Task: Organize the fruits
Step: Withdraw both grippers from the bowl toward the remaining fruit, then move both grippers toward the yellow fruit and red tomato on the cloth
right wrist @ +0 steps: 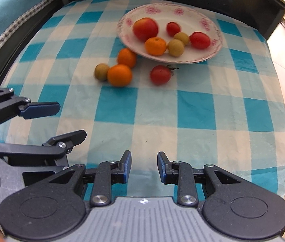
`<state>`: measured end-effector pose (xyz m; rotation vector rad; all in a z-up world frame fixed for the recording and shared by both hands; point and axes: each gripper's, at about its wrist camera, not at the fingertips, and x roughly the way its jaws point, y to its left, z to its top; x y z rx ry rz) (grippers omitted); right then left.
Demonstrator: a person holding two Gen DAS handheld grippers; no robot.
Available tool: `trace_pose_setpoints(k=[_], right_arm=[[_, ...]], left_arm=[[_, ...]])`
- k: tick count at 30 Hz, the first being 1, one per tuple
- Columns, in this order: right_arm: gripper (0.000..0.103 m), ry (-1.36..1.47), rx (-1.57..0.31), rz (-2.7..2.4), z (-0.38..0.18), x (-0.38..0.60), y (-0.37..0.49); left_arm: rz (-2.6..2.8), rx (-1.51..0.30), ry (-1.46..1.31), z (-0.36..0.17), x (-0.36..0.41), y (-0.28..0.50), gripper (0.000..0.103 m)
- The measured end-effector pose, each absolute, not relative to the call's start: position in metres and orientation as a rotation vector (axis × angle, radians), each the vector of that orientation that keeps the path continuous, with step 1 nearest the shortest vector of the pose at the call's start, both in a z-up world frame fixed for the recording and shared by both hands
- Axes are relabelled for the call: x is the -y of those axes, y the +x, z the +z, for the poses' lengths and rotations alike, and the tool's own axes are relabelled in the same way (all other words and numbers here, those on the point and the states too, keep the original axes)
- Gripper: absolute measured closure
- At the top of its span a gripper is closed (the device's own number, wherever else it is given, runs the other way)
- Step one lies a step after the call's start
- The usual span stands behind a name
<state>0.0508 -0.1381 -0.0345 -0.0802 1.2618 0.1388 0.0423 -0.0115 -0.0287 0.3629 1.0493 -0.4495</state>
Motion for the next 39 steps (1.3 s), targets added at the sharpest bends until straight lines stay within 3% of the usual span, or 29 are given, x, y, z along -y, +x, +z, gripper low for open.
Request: trace_pose_setpoints(k=[19,39], right_arm=[[0.072,-0.285,-1.28,0.256,-0.043,0.102,0.028],[0.072,-0.166,-1.218,0.226,-0.026,0.13,0.041]], left_arm=[[-0.507,-1.093,0.404,-0.038,0.002,0.027,0.051],[-0.505,-1.042,0.299,-0.017,0.003,0.054,0.046]])
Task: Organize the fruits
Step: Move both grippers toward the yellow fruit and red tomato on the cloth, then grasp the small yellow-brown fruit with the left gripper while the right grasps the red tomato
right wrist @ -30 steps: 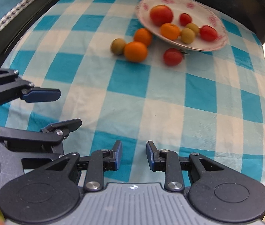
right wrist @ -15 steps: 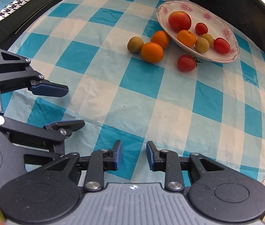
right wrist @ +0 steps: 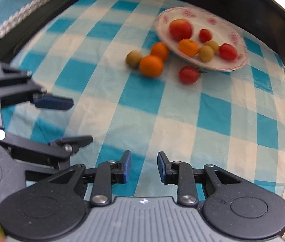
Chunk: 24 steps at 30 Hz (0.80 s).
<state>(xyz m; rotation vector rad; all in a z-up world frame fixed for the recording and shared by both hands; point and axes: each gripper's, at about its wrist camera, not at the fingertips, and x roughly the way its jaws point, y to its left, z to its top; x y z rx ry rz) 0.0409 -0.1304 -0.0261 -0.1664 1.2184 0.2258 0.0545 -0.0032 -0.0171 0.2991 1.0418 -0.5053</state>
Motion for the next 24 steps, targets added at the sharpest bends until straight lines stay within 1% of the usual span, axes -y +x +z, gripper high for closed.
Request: trace_pose_setpoints(k=[4,10,16,24], right_arm=[[0.072,-0.098,-1.171,0.149,-0.012,0.155,0.059],[0.072,0.024,-1.134,0.101,-0.001,0.185,0.077],[0.072,0.058,-1.124,0.094,-0.002,0.197,0.077],[0.072,0.086,-1.113,0.11,-0.007,0.203,0.082]], left_arm=[[-0.499,-1.039,0.244,-0.016,0.01,0.076,0.048],[-0.484,-0.98,0.317,-0.022,0.026,0.102,0.05],[-0.511,-0.955,0.38,-0.031,0.022,0.122,0.053],[-0.621,-0.974,0.436,-0.048,0.035,0.131,0.054]])
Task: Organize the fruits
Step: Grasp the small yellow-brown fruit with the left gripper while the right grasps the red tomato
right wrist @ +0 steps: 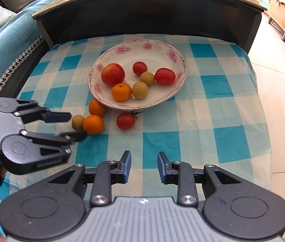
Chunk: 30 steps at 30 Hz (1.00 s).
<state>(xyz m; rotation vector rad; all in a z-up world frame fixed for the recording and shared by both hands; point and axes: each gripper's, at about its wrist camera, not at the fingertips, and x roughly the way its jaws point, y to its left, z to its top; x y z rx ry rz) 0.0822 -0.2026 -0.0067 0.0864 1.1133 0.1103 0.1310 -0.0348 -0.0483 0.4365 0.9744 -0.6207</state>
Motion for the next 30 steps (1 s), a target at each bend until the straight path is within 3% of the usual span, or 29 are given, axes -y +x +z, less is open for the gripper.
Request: trace_pose_setpoints(k=[5,7,8,30], right_arm=[[0.072,0.085,-1.105,0.124,-0.01,0.201,0.085],[0.072,0.094,-1.107,0.116,-0.012,0.203,0.088],[0.072,0.103,-1.102,0.111,-0.012,0.205,0.09],[0.072,0.243,-1.092,0.132,-0.047,0.189,0.145]], left_arm=[[-0.627,-0.987,0.409,-0.048,0.035,0.134,0.056],[-0.623,-0.992,0.403,-0.048,0.035,0.132,0.07],[-0.624,-0.997,0.387,-0.047,0.034,0.131,0.071],[-0.59,-1.011,0.311,-0.047,0.024,0.126,0.067]])
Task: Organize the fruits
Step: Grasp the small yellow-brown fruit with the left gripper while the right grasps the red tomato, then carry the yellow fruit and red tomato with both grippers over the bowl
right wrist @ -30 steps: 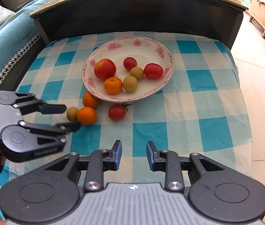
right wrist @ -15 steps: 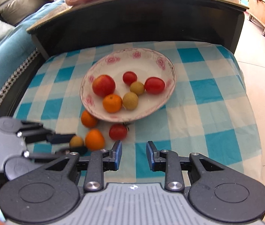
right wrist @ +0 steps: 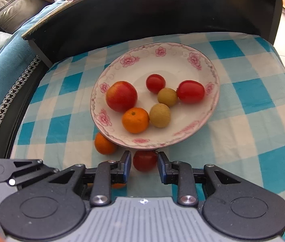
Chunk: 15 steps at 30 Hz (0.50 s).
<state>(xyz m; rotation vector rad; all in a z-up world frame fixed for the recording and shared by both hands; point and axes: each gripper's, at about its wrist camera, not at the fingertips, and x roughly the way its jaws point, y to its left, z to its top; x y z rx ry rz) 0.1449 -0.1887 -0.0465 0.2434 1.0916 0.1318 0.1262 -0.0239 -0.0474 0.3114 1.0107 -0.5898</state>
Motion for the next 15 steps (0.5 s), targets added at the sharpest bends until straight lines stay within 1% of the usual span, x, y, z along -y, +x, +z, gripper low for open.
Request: trace_pose_setpoints(k=[4,7,15], right_arm=[[0.072,0.241,-1.114,0.12,-0.055,0.184,0.151],[0.072,0.229,-1.108,0.12,-0.053,0.184,0.151],[0.073,0.199,-1.125,0.106,-0.05,0.188,0.14]], left_arm=[[-0.584,-1.01,0.309,-0.047,0.025,0.126,0.067],[-0.577,-1.007,0.321,-0.047,0.025,0.124,0.071],[-0.553,-1.009,0.336,-0.046,0.03,0.119,0.072]])
